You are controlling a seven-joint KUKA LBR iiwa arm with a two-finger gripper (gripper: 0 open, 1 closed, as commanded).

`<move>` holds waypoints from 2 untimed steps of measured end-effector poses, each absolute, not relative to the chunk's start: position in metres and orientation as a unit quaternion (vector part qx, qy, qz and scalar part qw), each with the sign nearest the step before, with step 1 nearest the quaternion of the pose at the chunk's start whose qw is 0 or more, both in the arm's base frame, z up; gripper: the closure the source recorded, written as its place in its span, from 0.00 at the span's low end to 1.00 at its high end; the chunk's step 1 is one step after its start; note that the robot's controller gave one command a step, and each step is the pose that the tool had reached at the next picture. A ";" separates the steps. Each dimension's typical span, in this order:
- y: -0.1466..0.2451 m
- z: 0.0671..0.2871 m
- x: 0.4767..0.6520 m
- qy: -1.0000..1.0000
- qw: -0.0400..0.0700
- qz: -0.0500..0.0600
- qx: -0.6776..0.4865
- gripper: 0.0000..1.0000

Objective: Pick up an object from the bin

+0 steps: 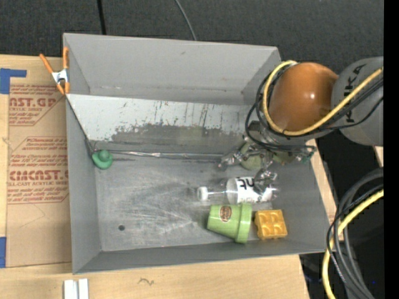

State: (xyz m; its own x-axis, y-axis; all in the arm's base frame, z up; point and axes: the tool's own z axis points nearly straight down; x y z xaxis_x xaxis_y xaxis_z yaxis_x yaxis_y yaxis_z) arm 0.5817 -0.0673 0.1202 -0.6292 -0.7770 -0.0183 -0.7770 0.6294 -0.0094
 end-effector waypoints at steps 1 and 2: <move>-0.068 0.120 0.581 0.902 0.009 0.000 -0.431 0.00; -0.104 0.099 0.571 0.932 0.005 0.015 -0.362 1.00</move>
Offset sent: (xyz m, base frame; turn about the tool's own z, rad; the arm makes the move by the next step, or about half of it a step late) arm -0.0252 -0.0585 -0.0502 0.1479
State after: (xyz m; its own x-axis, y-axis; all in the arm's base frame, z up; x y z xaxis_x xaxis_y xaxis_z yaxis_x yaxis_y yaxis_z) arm 0.5706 -0.1038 0.0992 -0.7375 -0.6750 -0.0208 -0.6753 0.7371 0.0237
